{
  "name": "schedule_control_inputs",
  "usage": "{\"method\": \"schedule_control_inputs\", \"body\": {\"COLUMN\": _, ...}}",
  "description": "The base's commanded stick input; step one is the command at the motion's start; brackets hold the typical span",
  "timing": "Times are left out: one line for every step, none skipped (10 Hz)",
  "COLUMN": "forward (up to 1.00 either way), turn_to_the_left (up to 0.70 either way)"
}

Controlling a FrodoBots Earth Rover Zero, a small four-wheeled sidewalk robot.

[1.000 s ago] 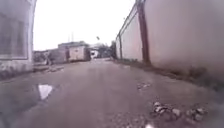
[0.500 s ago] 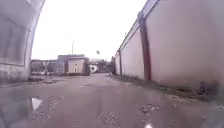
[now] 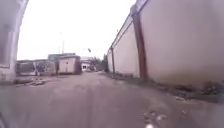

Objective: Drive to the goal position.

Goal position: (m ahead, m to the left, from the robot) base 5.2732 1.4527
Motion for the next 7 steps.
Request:
{"method": "schedule_control_inputs", "body": {"forward": 0.85, "turn_to_the_left": -0.23}}
{"method": "schedule_control_inputs", "body": {"forward": 0.85, "turn_to_the_left": -0.34}}
{"method": "schedule_control_inputs", "body": {"forward": 0.85, "turn_to_the_left": -0.34}}
{"method": "schedule_control_inputs", "body": {"forward": 0.85, "turn_to_the_left": -0.24}}
{"method": "schedule_control_inputs", "body": {"forward": 0.85, "turn_to_the_left": 0.0}}
{"method": "schedule_control_inputs", "body": {"forward": 0.85, "turn_to_the_left": -0.24}}
{"method": "schedule_control_inputs", "body": {"forward": 0.85, "turn_to_the_left": -0.2}}
